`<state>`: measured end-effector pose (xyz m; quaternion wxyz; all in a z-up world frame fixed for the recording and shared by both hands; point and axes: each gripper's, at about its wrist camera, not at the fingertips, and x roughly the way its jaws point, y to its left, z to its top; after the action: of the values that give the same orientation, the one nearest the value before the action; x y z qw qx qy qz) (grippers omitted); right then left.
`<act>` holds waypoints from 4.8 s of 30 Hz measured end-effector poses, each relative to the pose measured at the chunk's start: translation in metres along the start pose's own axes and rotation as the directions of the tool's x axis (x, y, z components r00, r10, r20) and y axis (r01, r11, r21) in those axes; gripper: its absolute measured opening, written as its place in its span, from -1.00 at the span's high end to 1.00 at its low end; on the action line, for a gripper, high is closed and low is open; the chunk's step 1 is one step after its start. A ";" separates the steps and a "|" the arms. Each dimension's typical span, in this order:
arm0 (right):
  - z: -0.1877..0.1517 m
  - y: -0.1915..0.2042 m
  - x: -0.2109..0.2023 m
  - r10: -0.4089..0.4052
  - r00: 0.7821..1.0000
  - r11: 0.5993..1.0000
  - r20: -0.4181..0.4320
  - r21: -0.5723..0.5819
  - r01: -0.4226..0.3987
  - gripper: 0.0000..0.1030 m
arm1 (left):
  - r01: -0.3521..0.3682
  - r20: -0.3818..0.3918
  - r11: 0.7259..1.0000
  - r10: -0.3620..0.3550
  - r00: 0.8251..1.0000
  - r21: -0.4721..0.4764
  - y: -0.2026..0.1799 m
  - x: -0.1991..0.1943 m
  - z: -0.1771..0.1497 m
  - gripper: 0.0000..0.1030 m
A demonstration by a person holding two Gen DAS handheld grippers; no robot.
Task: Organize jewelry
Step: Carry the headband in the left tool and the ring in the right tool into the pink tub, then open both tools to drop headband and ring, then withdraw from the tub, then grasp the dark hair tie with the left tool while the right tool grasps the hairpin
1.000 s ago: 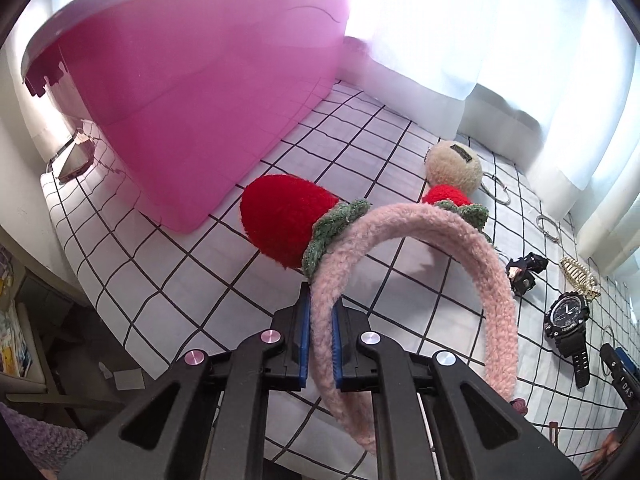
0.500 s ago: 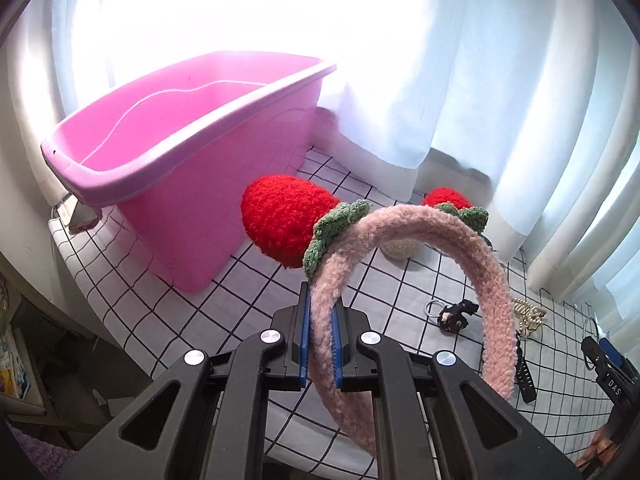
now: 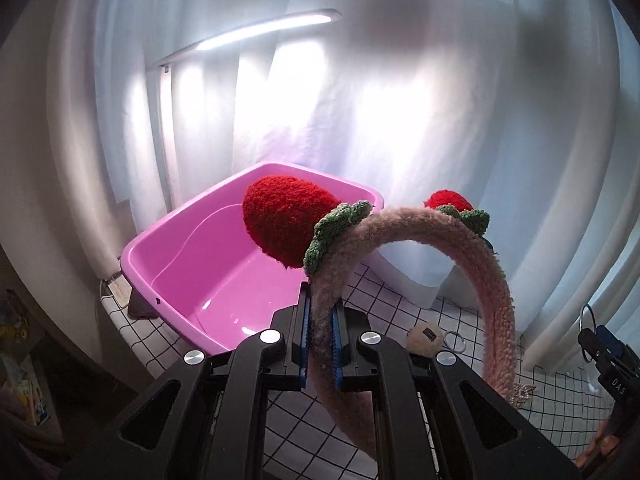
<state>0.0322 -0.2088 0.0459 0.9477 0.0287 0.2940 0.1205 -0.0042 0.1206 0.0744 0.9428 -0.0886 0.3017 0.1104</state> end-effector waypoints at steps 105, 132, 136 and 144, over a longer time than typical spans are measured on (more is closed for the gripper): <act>-0.062 -0.061 -0.060 -0.104 0.972 0.970 -0.210 0.195 0.146 -0.40 | 0.239 -0.302 0.961 -0.190 0.934 0.135 -0.059 0.029 -0.065 -0.65; -0.230 -0.053 -0.069 -0.185 0.935 0.909 -0.303 0.308 0.280 -0.40 | 0.428 -0.477 0.843 -0.244 0.844 0.326 -0.139 0.055 -0.213 -0.66; -0.241 -0.054 -0.062 -0.159 0.949 0.931 -0.271 0.280 0.236 -0.40 | 0.413 -0.451 0.856 -0.249 0.857 0.310 -0.145 0.056 -0.230 -0.66; -0.264 -0.059 -0.049 -0.144 0.965 0.950 -0.218 0.243 0.197 -0.40 | 0.430 -0.399 0.829 -0.281 0.873 0.357 -0.154 0.056 -0.256 -0.66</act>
<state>-0.1433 -0.2822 -0.1523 0.9086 0.1162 0.4012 0.0000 -0.0597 -0.0786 -0.1484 0.8778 0.0515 0.4499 -0.1561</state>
